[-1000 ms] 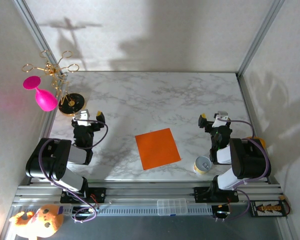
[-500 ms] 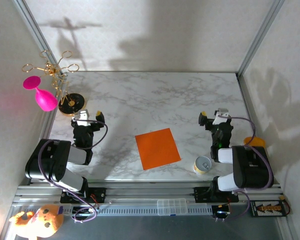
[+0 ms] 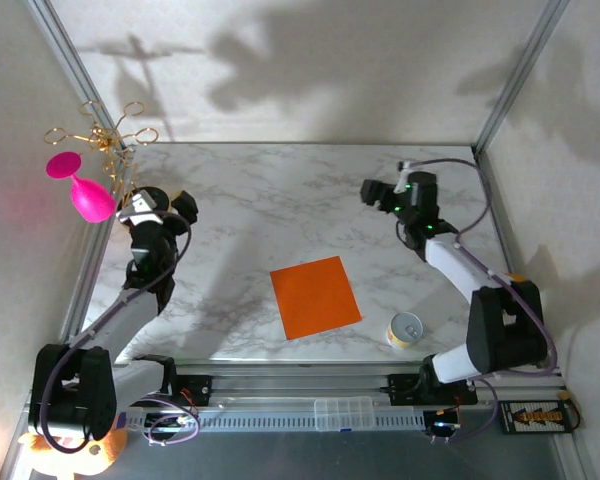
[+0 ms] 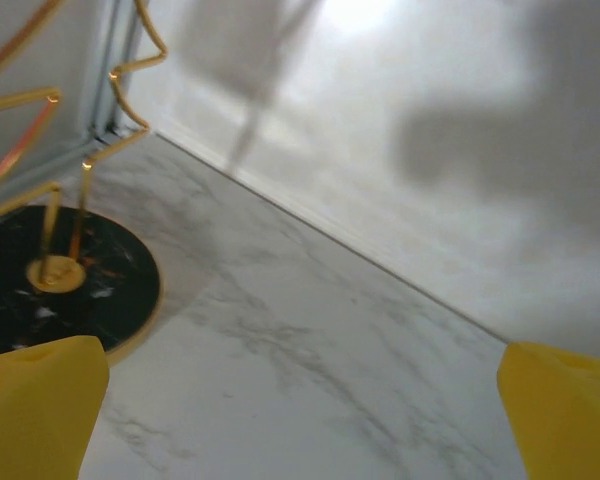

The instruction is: Fold a paper plane with a square sheet of paper (pick it up from the middle)

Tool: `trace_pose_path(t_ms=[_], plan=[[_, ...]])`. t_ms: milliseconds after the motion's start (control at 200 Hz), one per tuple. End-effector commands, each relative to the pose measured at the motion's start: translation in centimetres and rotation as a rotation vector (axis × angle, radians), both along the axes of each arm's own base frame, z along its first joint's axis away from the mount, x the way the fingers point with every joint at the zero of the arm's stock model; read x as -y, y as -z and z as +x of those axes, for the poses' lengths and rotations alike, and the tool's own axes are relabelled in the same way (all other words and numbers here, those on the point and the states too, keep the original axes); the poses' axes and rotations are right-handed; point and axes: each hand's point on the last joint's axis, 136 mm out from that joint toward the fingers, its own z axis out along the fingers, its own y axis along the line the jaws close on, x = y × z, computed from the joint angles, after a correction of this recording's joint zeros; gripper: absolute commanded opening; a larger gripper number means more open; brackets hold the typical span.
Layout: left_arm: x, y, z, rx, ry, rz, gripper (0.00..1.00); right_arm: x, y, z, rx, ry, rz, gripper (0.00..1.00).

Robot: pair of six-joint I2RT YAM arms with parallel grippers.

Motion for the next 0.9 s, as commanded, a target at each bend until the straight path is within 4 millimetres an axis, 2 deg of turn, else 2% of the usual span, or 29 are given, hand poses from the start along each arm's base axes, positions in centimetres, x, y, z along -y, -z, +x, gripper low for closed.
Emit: trace_pose_path(t_ms=[0, 70, 205, 356, 441, 551, 896], plan=[[2.3, 4.5, -0.7, -0.218, 0.081, -0.175, 0.99, -5.6, 6.1, -4.9, -0.313, -0.163, 0.034, 0.88], [3.6, 4.9, -0.5, -0.247, 0.143, -0.210, 0.99, -8.7, 7.6, -6.6, -0.372, -0.228, 0.027, 0.83], [5.7, 5.2, -0.2, -0.277, 0.215, -0.222, 0.99, -13.5, 10.2, -9.8, -0.472, -0.342, 0.032, 0.77], [6.8, 5.6, -0.1, -0.292, 0.227, -0.207, 0.99, -16.3, 12.5, -12.6, -0.554, -0.402, -0.005, 0.75], [7.4, 5.9, 0.1, -0.302, 0.239, -0.206, 0.99, -16.8, 13.5, -13.6, -0.581, -0.412, -0.021, 0.75], [8.1, 6.4, 0.3, -0.316, 0.255, -0.201, 0.99, -16.5, 14.6, -13.7, -0.602, -0.394, -0.027, 0.76], [10.2, 7.5, 0.9, -0.384, 0.290, -0.199, 0.99, -16.2, 16.9, -11.1, -0.592, -0.259, -0.049, 0.77]])
